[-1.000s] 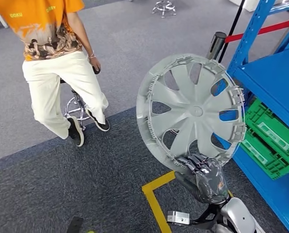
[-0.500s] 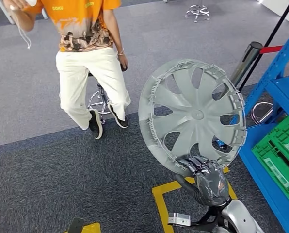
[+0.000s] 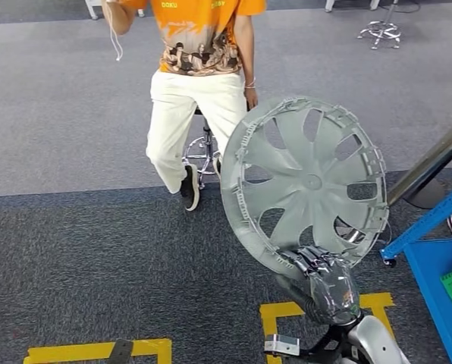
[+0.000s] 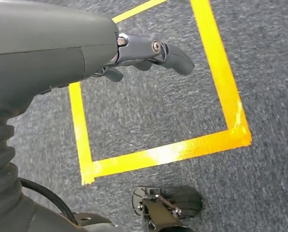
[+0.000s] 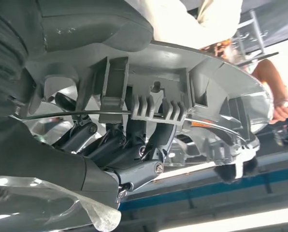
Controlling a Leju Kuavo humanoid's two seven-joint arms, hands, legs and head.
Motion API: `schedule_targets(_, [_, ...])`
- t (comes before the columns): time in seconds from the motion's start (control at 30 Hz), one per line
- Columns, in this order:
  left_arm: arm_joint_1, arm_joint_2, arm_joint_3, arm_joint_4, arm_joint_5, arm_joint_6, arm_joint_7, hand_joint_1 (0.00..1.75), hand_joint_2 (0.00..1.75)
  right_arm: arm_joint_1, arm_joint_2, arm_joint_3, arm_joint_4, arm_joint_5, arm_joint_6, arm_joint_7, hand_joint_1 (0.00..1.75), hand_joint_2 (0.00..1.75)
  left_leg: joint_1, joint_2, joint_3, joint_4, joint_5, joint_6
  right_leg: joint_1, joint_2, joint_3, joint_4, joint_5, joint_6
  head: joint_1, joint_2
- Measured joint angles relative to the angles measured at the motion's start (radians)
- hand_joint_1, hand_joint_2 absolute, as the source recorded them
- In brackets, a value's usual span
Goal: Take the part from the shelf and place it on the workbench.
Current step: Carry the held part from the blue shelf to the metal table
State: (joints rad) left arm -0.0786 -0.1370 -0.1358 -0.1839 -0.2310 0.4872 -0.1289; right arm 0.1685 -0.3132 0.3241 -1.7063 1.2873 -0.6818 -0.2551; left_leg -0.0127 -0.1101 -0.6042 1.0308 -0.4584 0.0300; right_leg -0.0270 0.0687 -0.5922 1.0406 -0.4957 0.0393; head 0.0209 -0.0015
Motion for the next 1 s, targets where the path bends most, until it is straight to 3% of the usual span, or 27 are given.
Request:
schedule_targets(0.07, [0.003,0.0,0.0,0.0,0.0,0.0,0.0,0.0,1.75,0.0,0.0,0.0,0.0,0.0,0.0,-0.001,1.75,1.75,0.004,-0.021,-0.005,0.0,0.002,-0.011,0.002,-0.007,0.009,-0.006,-0.004,-0.007,0.0,0.0])
schedule_targets(0.1, [0.005,0.001,0.0,0.0,0.0,0.001,0.0,0.0,1.75,-0.001,0.0,0.0,0.0,0.0,0.0,0.0,1.75,1.75,0.005,-0.018,-0.006,0.002,0.0,-0.015,0.002,-0.018,0.013,-0.01,-0.003,-0.013,0.0,0.0])
schedule_targets(0.17, [0.005,0.002,0.0,0.0,-0.001,0.001,0.0,0.0,1.75,-0.002,0.0,-0.001,-0.001,-0.001,0.0,0.001,1.75,1.75,0.003,0.025,-0.025,0.046,-0.028,-0.026,0.001,-0.044,0.022,-0.017,-0.003,-0.024,-0.006,0.0])
schedule_targets(0.23, [0.002,0.002,0.0,0.0,-0.001,0.001,0.0,0.0,1.75,0.0,0.0,-0.004,-0.002,-0.001,0.0,0.002,1.75,1.75,0.006,0.082,-0.081,0.167,-0.089,-0.035,0.004,-0.072,0.03,-0.019,-0.008,-0.033,-0.012,0.0])
schedule_targets(0.3, [0.002,0.002,0.0,0.0,-0.001,0.001,0.0,0.0,1.75,0.001,0.0,-0.006,-0.002,0.0,0.0,0.001,1.75,1.75,0.012,0.098,-0.135,0.275,-0.124,-0.041,0.007,-0.098,0.035,-0.019,-0.014,-0.036,-0.012,0.0])
schedule_targets(0.33, [0.003,0.002,0.0,0.0,-0.001,0.001,0.0,0.0,1.75,0.001,0.0,-0.006,-0.002,0.0,0.0,0.001,1.75,1.75,0.013,0.101,-0.14,0.283,-0.114,-0.041,0.007,-0.11,0.038,-0.019,-0.017,-0.036,-0.012,0.0])
schedule_targets(0.4, [0.005,0.002,0.0,0.0,-0.001,0.001,0.0,0.0,1.75,0.001,0.0,-0.007,-0.002,-0.001,0.0,0.001,1.75,1.75,0.013,0.114,-0.093,0.185,-0.047,-0.038,0.008,-0.133,0.049,-0.019,-0.024,-0.033,-0.012,0.0])
schedule_targets(0.47, [0.003,0.002,0.0,0.0,-0.001,0.001,0.0,0.0,1.75,0.001,0.0,-0.007,-0.002,-0.001,0.0,0.001,1.75,1.75,0.002,0.159,-0.028,0.054,0.001,-0.026,0.01,-0.155,0.059,-0.019,-0.033,-0.027,-0.012,0.0])
schedule_targets(0.53, [0.001,0.003,0.0,0.0,-0.002,0.001,0.0,0.0,1.75,0.0,0.0,-0.007,-0.003,-0.001,0.0,0.0,1.75,1.75,-0.011,0.187,-0.007,0.006,0.004,-0.015,0.013,-0.175,0.063,-0.021,-0.039,-0.017,-0.01,0.0])
schedule_targets(0.6, [0.002,0.004,0.0,0.0,-0.002,0.001,0.0,0.0,1.75,-0.002,0.0,-0.006,-0.003,-0.003,0.0,-0.001,1.75,1.75,-0.014,0.169,-0.008,0.0,0.005,-0.005,0.013,-0.195,0.069,-0.024,-0.044,-0.006,-0.009,0.0])
schedule_targets(0.63, [0.003,0.005,0.0,0.0,-0.002,0.002,0.0,0.0,1.75,-0.003,0.0,-0.007,-0.004,-0.005,0.0,-0.001,1.75,1.75,-0.012,0.157,-0.006,-0.006,0.006,0.001,0.012,-0.186,0.069,-0.021,-0.051,0.0,-0.006,0.0])
schedule_targets(0.7, [0.001,0.005,0.0,0.0,-0.001,0.003,0.0,0.0,1.75,-0.002,0.0,-0.008,-0.005,-0.009,-0.001,-0.001,1.75,1.75,-0.005,0.133,0.0,-0.016,0.011,0.012,0.008,-0.132,0.041,0.038,-0.086,0.007,-0.001,0.0])
schedule_targets(0.73, [-0.001,0.005,0.0,0.0,-0.002,0.003,0.001,0.0,1.75,-0.001,0.0,-0.009,-0.005,-0.009,-0.001,-0.001,1.75,1.75,-0.003,0.121,0.0,-0.017,0.012,0.016,0.006,-0.099,0.012,0.094,-0.111,0.009,0.003,0.0])
schedule_targets(0.77, [-0.002,0.004,0.0,0.0,-0.002,0.003,0.001,0.0,1.75,0.002,0.0,-0.009,-0.005,-0.01,-0.001,-0.002,1.75,1.75,-0.003,0.109,0.0,-0.017,0.012,0.018,0.006,-0.081,-0.028,0.165,-0.137,0.01,0.005,0.0])
schedule_targets(0.8, [-0.002,0.003,0.0,0.0,-0.002,0.003,0.001,0.0,1.75,0.004,0.0,-0.009,-0.005,-0.01,-0.001,-0.003,1.75,1.75,-0.003,0.095,0.001,-0.016,0.011,0.019,0.006,-0.073,-0.065,0.224,-0.152,0.011,0.006,0.0])
schedule_targets(0.83, [-0.002,0.002,0.0,0.0,-0.002,0.003,0.001,0.0,1.75,0.006,0.0,-0.009,-0.005,-0.01,-0.001,-0.005,1.75,1.75,-0.002,0.081,0.002,-0.016,0.011,0.02,0.006,-0.071,-0.091,0.255,-0.148,0.013,0.007,0.0])
schedule_targets(0.87, [-0.001,0.003,0.0,0.0,-0.002,0.003,0.001,0.0,1.75,0.008,0.0,-0.009,-0.005,-0.01,-0.001,-0.006,1.75,1.75,-0.002,0.065,0.004,-0.014,0.01,0.019,0.006,-0.069,-0.1,0.25,-0.125,0.014,0.007,0.0])
schedule_targets(0.9, [-0.001,0.003,0.0,0.0,-0.002,0.003,0.001,0.0,1.75,0.008,0.0,-0.009,-0.005,-0.011,-0.001,-0.006,1.75,1.75,-0.001,0.05,0.006,-0.013,0.008,0.018,0.005,-0.065,-0.087,0.203,-0.085,0.014,0.007,0.0])
schedule_targets(0.97, [-0.001,0.002,0.0,0.0,-0.002,0.003,0.001,0.0,1.75,0.008,0.0,-0.011,-0.005,-0.011,-0.001,-0.007,1.75,1.75,0.001,0.022,0.007,-0.006,0.002,0.01,-0.001,-0.027,-0.035,0.07,-0.015,0.014,0.008,0.0])
schedule_targets(1.0, [-0.002,0.002,0.0,0.0,-0.002,0.003,0.001,0.0,1.75,0.008,0.0,-0.013,-0.006,-0.011,-0.001,-0.007,1.75,1.75,0.001,0.01,0.004,-0.001,0.0,0.005,-0.004,-0.006,-0.014,0.024,0.0,0.013,0.008,0.0])
